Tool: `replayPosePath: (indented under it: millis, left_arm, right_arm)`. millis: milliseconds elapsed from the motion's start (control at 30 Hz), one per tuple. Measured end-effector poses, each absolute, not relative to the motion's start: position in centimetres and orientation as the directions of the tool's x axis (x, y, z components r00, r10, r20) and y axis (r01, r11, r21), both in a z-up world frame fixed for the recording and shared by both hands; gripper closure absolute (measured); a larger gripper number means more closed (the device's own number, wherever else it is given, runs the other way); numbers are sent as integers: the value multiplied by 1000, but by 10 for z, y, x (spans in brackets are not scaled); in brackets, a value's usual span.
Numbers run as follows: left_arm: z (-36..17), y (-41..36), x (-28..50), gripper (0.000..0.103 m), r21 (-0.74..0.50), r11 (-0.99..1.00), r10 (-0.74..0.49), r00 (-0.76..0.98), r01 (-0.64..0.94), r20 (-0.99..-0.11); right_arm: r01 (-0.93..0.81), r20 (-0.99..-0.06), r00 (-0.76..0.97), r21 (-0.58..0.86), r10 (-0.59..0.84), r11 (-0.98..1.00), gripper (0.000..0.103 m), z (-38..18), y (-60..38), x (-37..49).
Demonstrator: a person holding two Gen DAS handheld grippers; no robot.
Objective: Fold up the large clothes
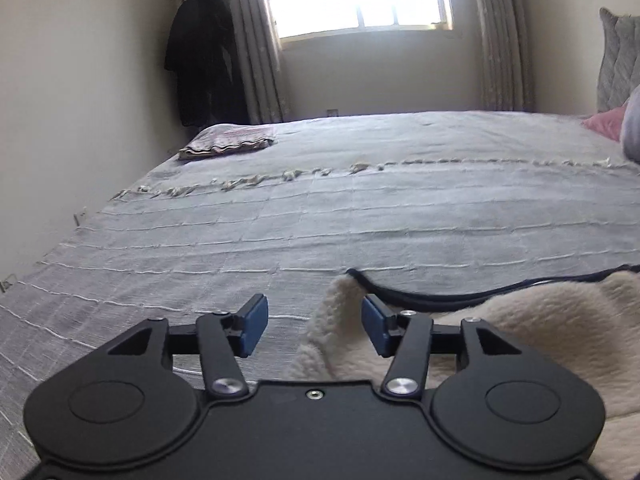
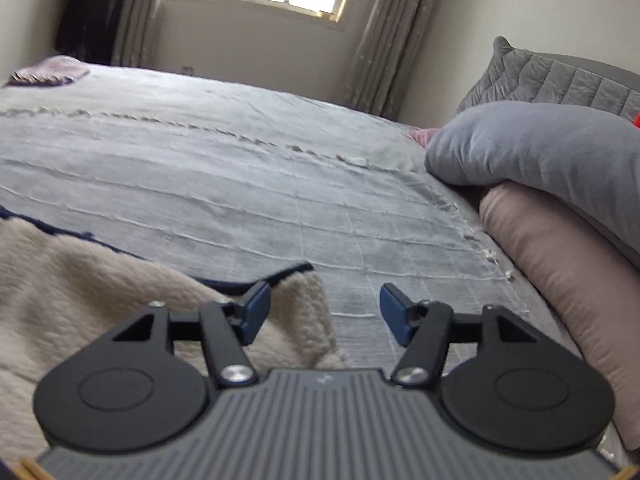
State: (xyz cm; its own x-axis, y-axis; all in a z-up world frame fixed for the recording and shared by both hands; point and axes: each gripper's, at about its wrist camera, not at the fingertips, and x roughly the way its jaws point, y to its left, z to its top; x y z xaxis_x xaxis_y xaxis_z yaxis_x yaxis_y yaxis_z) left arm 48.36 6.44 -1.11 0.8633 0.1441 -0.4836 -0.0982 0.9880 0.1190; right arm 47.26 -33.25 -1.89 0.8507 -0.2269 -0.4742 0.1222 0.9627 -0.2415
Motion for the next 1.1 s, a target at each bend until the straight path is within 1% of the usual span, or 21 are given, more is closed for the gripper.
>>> replayPosePath:
  millis: [33,67,100,133,200,233,300,367,400,467,533,600,667,700,733,800,867,900,1033,1100]
  left_arm:
    - [-5,56,476,47,83,995,94,870,-61,-484]
    - [-2,46,470,40,45,999,37,872,-18,-487]
    - [-1,34,464,34,9,1000,-18,871,25,-490]
    - [-3,23,458,32,-20,998,-67,863,66,-501]
    - [-13,3,452,30,-42,990,-135,832,134,-538]
    - [-19,-4,453,30,-25,988,-137,816,149,-561]
    - [-33,0,457,28,27,991,-86,792,128,-605]
    - [-41,28,456,28,58,993,-51,793,108,-607]
    - [-42,45,452,28,66,991,-54,800,116,-597]
    - [-42,73,444,27,107,992,5,809,71,-587]
    - [-33,93,434,28,52,998,-4,808,43,-589]
    - [-21,96,419,29,67,998,41,812,-3,-582]
    - [-11,93,402,28,15,999,-29,814,46,-580]
    - [-7,90,393,25,-8,998,-55,810,63,-584]
    - [-3,87,383,24,-20,997,-69,807,71,-586]
    - [3,83,363,16,-42,996,-84,802,73,-592]
    - [4,89,346,12,-78,995,-100,786,66,-610]
    - [5,94,339,10,-100,994,-105,776,55,-622]
    - [4,121,320,7,-167,986,-102,731,-17,-675]
    - [2,137,309,7,-212,976,-115,717,-47,-687]
  right_arm:
    - [89,-468,864,-223,-186,971,36,-10,-323,464]
    - [42,-468,874,-201,-134,979,28,-2,-309,458]
    - [-10,-479,875,-180,-79,984,24,2,-295,453]
    - [-66,-495,869,-154,-19,986,21,5,-281,450]
    - [-157,-528,846,-109,77,981,20,1,-256,447]
    - [-182,-545,833,-104,98,978,20,-6,-247,448]
    - [-166,-598,799,-118,63,979,20,-24,-244,453]
    - [-106,-634,773,-113,11,988,22,-39,-268,454]
    - [-80,-628,778,-67,20,995,22,-42,-290,451]
    - [-25,-623,782,0,20,1000,22,-43,-326,441]
    - [23,-616,786,-47,-47,999,22,-38,-342,429]
    - [15,-605,794,-67,-53,998,21,-28,-342,414]
    - [8,-588,807,-88,-58,996,20,-16,-333,397]
    - [-11,-581,812,-95,-47,995,20,-11,-327,387]
    - [-28,-575,818,-96,-33,995,17,-6,-323,378]
    - [-42,-566,824,-96,-20,995,13,2,-320,360]
    - [-43,-577,816,-98,-21,994,8,6,-325,346]
    - [-45,-588,809,-99,-22,994,7,8,-330,340]
    - [-23,-614,788,-117,-54,993,4,11,-354,317]
    - [-5,-624,780,-88,-51,996,3,11,-369,307]
